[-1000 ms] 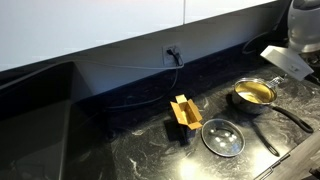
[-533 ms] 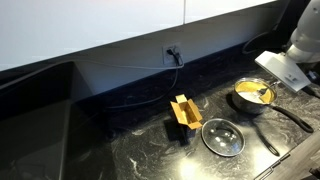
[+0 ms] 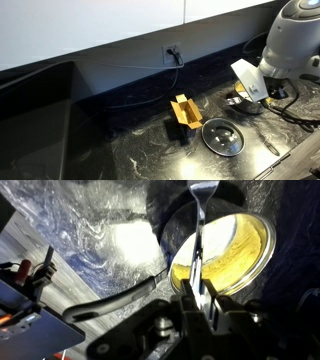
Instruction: Use the silver fork to stir the contents in the pot
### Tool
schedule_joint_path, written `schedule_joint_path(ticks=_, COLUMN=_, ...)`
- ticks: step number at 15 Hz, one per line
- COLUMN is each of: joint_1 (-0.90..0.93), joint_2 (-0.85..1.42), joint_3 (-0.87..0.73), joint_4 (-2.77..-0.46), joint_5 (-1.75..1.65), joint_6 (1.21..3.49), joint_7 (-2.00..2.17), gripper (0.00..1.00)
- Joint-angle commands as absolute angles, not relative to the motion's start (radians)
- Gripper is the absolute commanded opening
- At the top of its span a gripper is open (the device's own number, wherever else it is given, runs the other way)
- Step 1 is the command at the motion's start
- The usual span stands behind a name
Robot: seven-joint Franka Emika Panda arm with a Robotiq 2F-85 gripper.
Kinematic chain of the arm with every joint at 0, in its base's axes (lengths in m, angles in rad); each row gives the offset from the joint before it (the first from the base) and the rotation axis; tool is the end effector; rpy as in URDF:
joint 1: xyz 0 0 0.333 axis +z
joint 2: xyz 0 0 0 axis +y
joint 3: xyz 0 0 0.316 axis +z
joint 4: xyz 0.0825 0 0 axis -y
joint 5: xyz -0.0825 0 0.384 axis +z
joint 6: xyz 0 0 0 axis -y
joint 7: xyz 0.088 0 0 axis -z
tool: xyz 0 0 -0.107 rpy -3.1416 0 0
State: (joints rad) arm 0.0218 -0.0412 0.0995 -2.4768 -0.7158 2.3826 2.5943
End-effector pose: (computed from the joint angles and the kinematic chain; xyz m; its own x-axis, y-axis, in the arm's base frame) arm 0.4627 0.0498 0.3034 -0.3771 -0.8496 0.3688 -0.9170 0.2867 -0.2773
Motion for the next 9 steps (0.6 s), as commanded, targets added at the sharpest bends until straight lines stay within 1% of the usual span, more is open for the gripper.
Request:
schedule_joint_path(ticks=1, joint_1=0.040, joint_2=0.028, joint_3=0.089, joint_4=-2.367, joint_5=-0.688, joint_6=2.360, joint_7=2.616, gripper=0.04)
schedule_joint_path(ticks=5, joint_1=0.044, joint_2=0.119, joint_3=0.060, joint_4=-2.263, joint_5=-0.700, joint_6=2.377, joint_7=2.604, gripper=0.04)
schedule_joint_path(ticks=9, joint_1=0.073, joint_2=0.211, joint_3=0.057, joint_4=-2.234, joint_5=-0.693, joint_6=2.409, joint_7=2.600, gripper=0.04)
